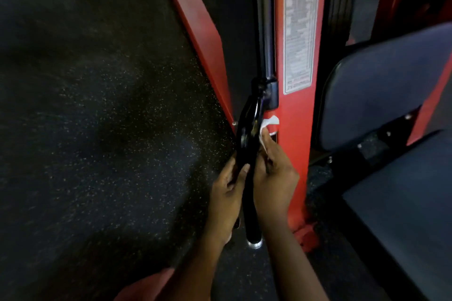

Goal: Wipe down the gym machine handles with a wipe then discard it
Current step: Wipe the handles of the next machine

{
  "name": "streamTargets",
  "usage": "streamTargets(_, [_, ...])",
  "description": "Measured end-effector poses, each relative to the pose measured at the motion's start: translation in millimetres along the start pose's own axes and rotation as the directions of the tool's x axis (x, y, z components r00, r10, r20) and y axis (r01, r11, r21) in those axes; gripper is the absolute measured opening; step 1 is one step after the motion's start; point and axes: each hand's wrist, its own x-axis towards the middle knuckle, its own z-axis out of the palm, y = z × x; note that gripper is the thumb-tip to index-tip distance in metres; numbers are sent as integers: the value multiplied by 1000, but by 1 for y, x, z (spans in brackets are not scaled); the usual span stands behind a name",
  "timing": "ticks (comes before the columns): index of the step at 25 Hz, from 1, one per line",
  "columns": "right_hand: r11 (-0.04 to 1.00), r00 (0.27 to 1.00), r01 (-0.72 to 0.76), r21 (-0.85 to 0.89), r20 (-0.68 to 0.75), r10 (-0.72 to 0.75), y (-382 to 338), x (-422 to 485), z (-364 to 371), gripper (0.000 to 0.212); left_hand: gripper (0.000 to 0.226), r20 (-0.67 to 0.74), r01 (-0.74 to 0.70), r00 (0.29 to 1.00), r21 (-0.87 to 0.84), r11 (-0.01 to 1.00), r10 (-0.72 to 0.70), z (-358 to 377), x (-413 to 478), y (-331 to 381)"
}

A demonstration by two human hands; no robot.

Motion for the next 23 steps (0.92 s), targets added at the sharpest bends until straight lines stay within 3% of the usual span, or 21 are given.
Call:
streamTargets(3, [999, 999, -29, 39, 14, 28, 9, -17, -7, 44, 24, 23, -2, 1000, -5, 1000, 2, -3, -1, -2])
streamTargets(8, [990, 984, -139, 7, 109, 138, 31, -40, -24, 43, 72, 35, 55, 998, -27, 998, -54, -7, 0, -1])
streamTargets(12, [991, 969, -105, 86, 235, 83, 5, 22, -15, 38, 63, 24, 74, 997, -96, 993, -72, -5, 0, 2])
streamTargets(15, [981, 972, -108, 160, 226, 70, 10, 15, -16, 39, 61, -3, 69, 998, -69, 995, -70, -7, 0, 4])
streamTargets(17, [974, 977, -133, 182, 187, 99, 26, -17, -21, 41, 62, -58, 24, 998, 8, 1000, -24, -8, -1, 3])
streamTargets(21, [934, 951, -301, 190, 137, 278, 54, -65, -25, 49, 65, -195, -159, 958, 243, 957, 209, 2, -10, -12])
streamTargets(23, [939, 948, -306, 160, 137, 286, 57, -63, -25, 48, 73, -214, -213, 932, 327, 921, 292, 9, -14, -18])
